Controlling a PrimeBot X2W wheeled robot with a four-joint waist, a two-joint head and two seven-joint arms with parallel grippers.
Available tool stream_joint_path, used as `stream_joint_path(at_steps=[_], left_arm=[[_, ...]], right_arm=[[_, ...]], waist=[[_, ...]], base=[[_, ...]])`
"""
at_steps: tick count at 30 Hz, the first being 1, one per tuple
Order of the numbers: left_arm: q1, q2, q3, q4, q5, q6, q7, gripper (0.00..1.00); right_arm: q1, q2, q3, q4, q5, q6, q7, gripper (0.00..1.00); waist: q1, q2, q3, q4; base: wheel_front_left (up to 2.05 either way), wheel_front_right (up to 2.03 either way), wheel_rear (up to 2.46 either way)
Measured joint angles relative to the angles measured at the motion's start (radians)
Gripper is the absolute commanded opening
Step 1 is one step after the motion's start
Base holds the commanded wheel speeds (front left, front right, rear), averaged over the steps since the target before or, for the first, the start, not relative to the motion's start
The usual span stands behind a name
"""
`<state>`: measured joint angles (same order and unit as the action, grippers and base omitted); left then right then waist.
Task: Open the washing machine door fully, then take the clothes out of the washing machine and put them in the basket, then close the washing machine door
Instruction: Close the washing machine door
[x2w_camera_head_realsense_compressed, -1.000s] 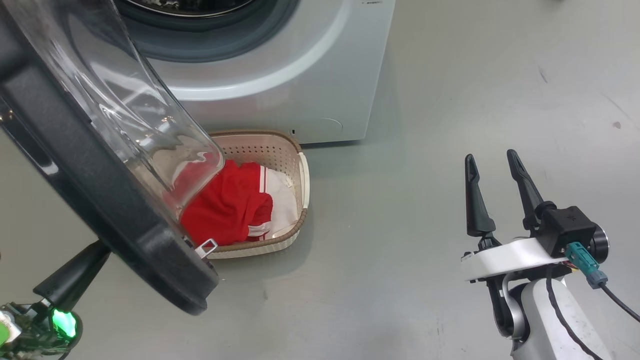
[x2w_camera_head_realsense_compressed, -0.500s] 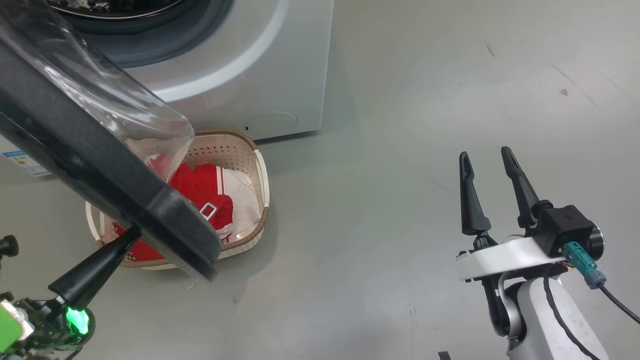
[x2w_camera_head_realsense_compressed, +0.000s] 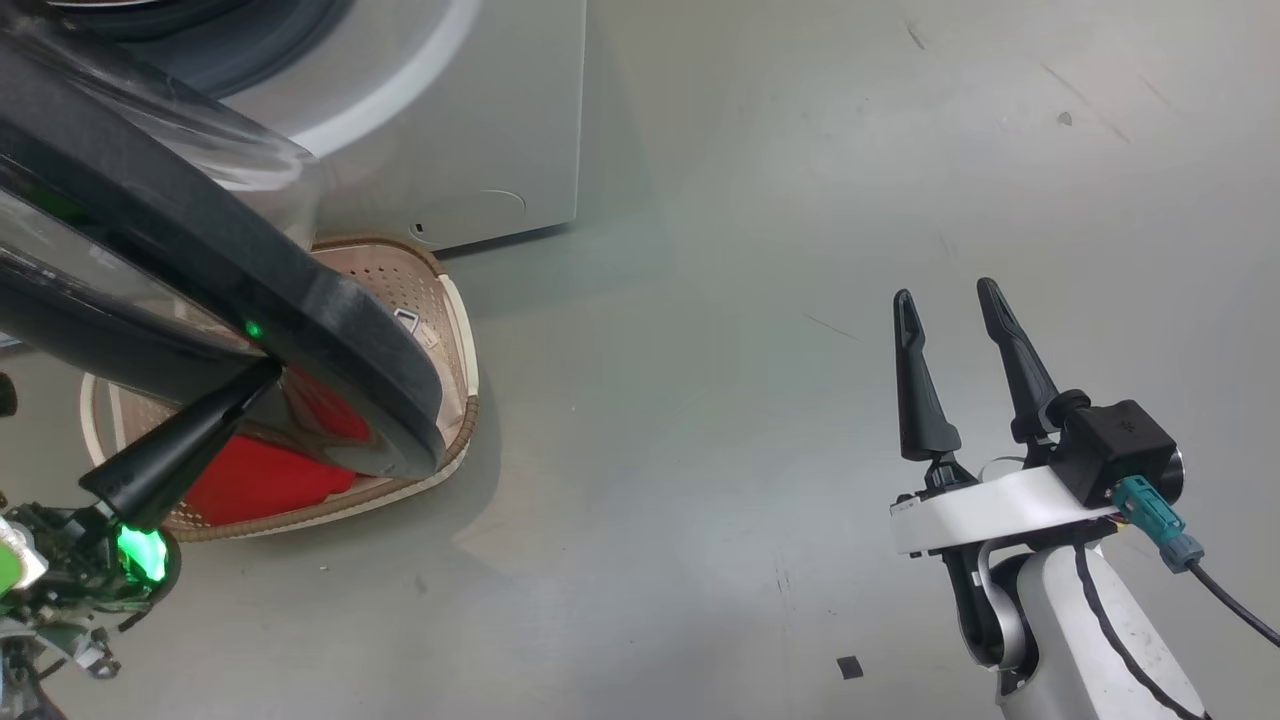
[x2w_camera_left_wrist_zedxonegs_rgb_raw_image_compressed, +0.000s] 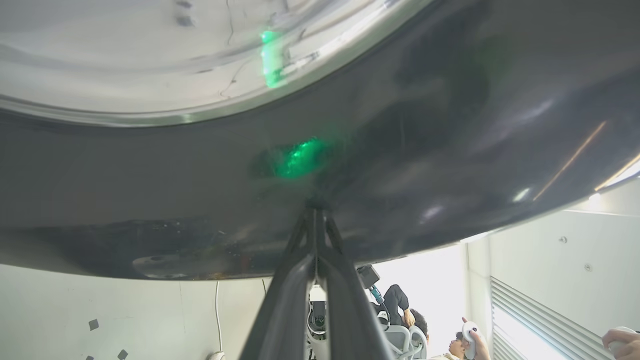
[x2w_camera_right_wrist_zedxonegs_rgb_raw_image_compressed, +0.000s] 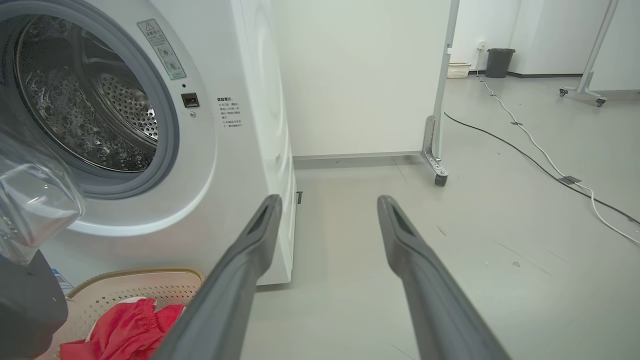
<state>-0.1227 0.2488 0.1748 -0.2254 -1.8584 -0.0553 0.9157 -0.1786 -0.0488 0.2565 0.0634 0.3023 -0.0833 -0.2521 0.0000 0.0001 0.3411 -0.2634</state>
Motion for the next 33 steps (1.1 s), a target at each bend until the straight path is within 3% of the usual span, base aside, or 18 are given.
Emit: stream_joint_path(at_steps=[17, 33], left_arm=[[-0.288, 0.079, -0.037, 0.051, 0.021, 0.113, 0.006, 0.00], [-0.537, 0.097, -0.046, 0.206, 0.032, 0.154, -0.044, 0.00]], right_arm=[[-0.068, 0.001, 0.052, -0.057, 0.058, -0.012, 0.000, 1.00], [-0.106, 0.002, 0.072, -0.063, 0.084, -0.026, 0.000, 1.00]], waist=[[0.0000, 0.0000, 0.123, -0.091], [0.0001, 0.0000, 0.199, -0.148]], base=[[0.00, 0.00, 0.00], [0.00, 0.00, 0.00]])
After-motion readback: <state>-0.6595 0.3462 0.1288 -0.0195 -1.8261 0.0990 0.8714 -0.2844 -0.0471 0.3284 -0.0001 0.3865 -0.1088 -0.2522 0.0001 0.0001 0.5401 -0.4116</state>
